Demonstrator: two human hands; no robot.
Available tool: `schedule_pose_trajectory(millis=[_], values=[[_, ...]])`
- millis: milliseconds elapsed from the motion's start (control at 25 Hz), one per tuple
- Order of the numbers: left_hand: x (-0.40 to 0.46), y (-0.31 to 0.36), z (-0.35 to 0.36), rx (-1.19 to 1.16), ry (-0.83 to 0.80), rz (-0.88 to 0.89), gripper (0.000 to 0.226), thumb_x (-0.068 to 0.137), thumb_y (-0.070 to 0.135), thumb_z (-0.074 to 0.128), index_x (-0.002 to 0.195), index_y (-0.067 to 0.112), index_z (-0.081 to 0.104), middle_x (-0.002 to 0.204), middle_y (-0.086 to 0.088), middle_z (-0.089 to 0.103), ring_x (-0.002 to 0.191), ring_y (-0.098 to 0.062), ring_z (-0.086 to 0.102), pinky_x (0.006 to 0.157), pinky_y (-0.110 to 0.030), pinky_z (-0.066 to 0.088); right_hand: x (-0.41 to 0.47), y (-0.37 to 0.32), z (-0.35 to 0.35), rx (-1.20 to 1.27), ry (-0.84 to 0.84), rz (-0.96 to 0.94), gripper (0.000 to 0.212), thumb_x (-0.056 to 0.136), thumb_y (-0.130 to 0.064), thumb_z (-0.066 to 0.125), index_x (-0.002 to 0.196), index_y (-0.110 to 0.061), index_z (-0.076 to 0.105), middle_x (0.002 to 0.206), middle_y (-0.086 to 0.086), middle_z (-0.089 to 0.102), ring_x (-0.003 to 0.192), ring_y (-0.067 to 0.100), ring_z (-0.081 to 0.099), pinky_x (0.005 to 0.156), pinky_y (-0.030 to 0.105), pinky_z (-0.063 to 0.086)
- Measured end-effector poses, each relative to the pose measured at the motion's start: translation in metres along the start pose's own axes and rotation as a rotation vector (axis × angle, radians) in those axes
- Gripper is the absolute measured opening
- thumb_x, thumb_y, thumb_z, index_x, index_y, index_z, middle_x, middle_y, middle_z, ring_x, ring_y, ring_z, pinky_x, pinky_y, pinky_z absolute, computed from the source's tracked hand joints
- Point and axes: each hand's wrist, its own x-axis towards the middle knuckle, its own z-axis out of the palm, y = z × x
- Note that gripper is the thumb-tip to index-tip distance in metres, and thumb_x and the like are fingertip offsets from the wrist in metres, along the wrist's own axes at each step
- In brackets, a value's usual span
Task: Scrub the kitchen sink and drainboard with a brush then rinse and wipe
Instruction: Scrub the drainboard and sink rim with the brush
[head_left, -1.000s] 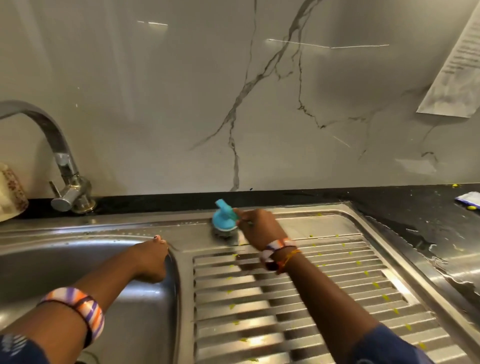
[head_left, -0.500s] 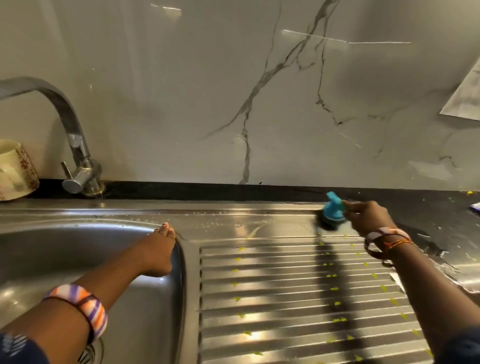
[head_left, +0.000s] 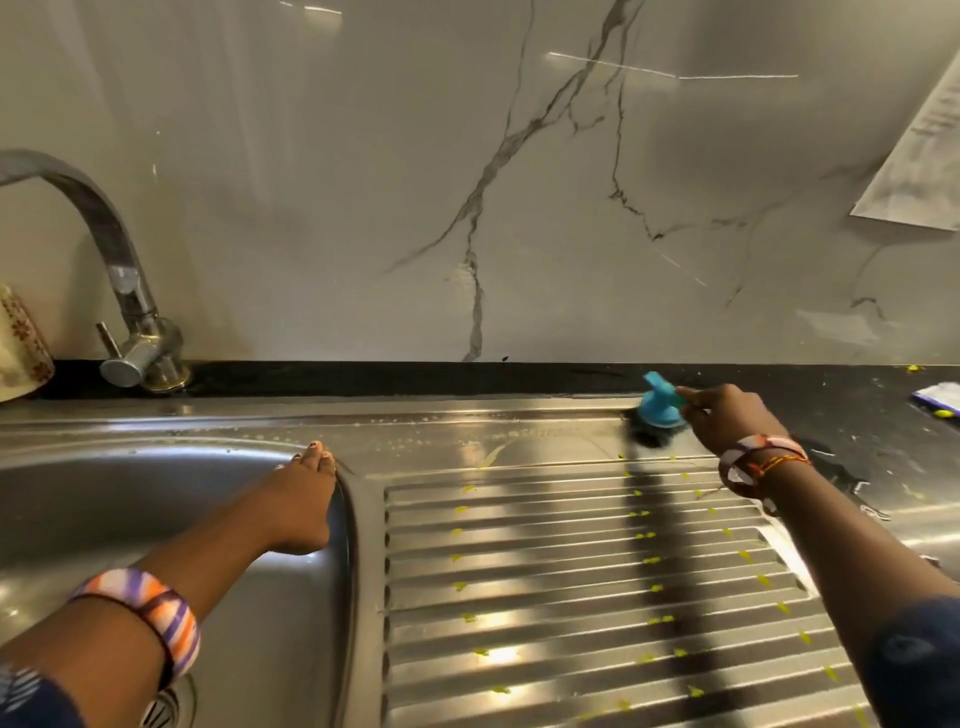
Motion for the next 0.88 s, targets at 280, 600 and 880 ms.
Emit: schedule_pose_trajectory(millis=[280,600,880], values=[[-0.001,0.003,-0.002,0.015,-0.003,-0.008,0.077,0.094,0.017,0.044,0.145,-0.002,-0.011,0.154,-0.019,-0.017,0.145,-0.027,-0.003,0.116,-0.029,0.011,-0.028,-0.049,0.045,-0.162,0.095,-0.263,0.034,0.096,-0.029,0.045,0.126,-0.015,0.051,0.110,0.013,0.065,0.098,0.031,0.061,0.073,0.032,0.045],[-0.007,-0.002,-0.005,-0.022,0.003,0.028,0.076,0.095,0.016,0.042,0.146,0.003,-0.012,0.154,-0.014,-0.020,0.145,-0.021,-0.006,0.115,-0.024,0.008,0.004,-0.025,0.046,-0.447,-0.065,-0.578,0.042,0.098,-0.028,0.042,0.139,-0.032,0.038,0.129,0.003,0.056,0.118,0.023,0.054,0.095,0.032,0.041],[-0.012,0.000,0.007,-0.151,0.071,-0.005,0.082,0.094,0.015,0.046,0.146,0.010,-0.017,0.148,-0.002,-0.032,0.145,-0.018,-0.002,0.112,-0.023,0.022,0.037,0.084,0.005,-0.381,-0.173,-0.269,0.043,0.093,-0.020,0.051,0.133,-0.034,0.044,0.119,0.013,0.063,0.103,0.026,0.062,0.088,0.033,0.047]])
